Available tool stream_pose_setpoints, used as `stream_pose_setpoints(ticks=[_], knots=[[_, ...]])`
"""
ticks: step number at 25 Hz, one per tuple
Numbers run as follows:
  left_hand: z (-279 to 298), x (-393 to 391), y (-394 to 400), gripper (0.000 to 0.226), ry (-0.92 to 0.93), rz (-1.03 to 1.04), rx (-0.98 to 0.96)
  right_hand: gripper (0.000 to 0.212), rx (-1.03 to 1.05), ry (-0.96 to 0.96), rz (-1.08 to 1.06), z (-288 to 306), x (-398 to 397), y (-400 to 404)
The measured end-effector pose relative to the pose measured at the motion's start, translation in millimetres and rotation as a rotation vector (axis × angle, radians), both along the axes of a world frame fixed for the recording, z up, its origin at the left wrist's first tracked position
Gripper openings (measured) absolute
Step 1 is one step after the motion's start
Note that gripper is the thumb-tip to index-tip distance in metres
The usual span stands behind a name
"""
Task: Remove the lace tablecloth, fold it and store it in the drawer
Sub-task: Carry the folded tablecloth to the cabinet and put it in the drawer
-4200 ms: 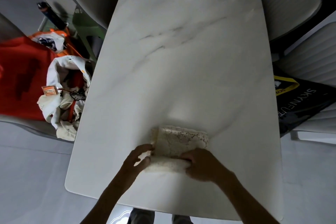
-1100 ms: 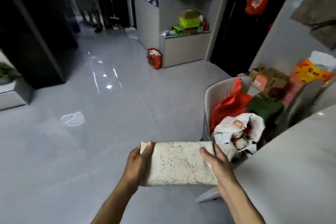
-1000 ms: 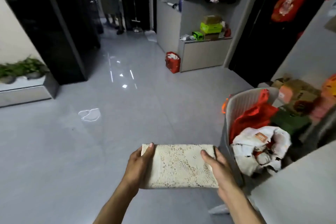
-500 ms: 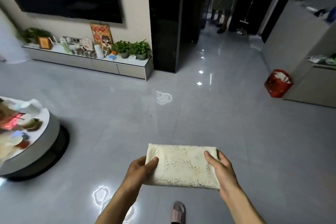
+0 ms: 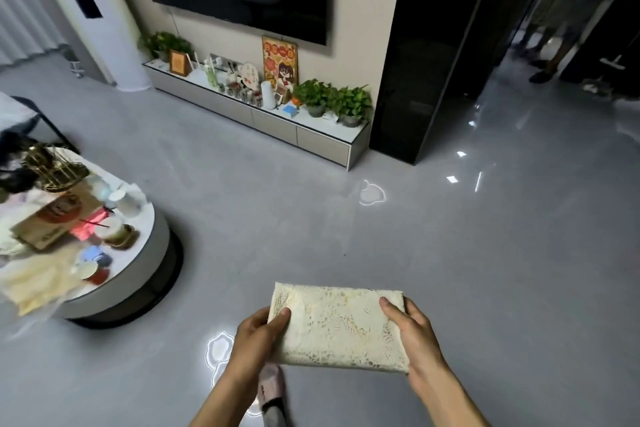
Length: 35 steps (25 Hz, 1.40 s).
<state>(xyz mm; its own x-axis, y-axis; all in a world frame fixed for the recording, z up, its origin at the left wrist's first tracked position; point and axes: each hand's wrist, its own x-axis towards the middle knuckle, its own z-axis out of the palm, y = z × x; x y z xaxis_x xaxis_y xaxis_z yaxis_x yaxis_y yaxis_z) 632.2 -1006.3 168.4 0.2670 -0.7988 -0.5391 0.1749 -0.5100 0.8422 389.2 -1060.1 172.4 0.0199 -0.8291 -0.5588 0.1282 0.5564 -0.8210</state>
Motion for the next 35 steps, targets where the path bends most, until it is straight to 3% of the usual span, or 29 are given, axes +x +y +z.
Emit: stream_pose_setpoints(ticks=[7, 10, 24, 30, 35], knots=[[-13.9, 128.4, -217.2, 0.017, 0.044, -0.009, -0.009, 0.029, 0.044, 0.014, -0.043, -9.6, 125.5, -203.9], [0.4, 173.8, -314.6, 0.017, 0.024, -0.07, -0.01, 0.014, 0.052, -0.016, -0.064, -2.7, 166.7, -287.4], [-42.5, 319.1, -751.8, 0.015, -0.021, -0.089, 0.055, 0.007, 0.172, 0.061, -0.124, -41.2, 315.3, -720.4], [-107.2, 380.5, -923.8, 0.024, 0.04, -0.224, 0.157, 0.01, 0.163, 0.178, -0.244, -95.0, 377.0, -857.8], [-183.9, 414.8, -1051.4, 0.049, 0.116, -0.414, 0.238, 0.018, 0.185, 0.206, -0.445, -178.8, 412.0, -952.4]])
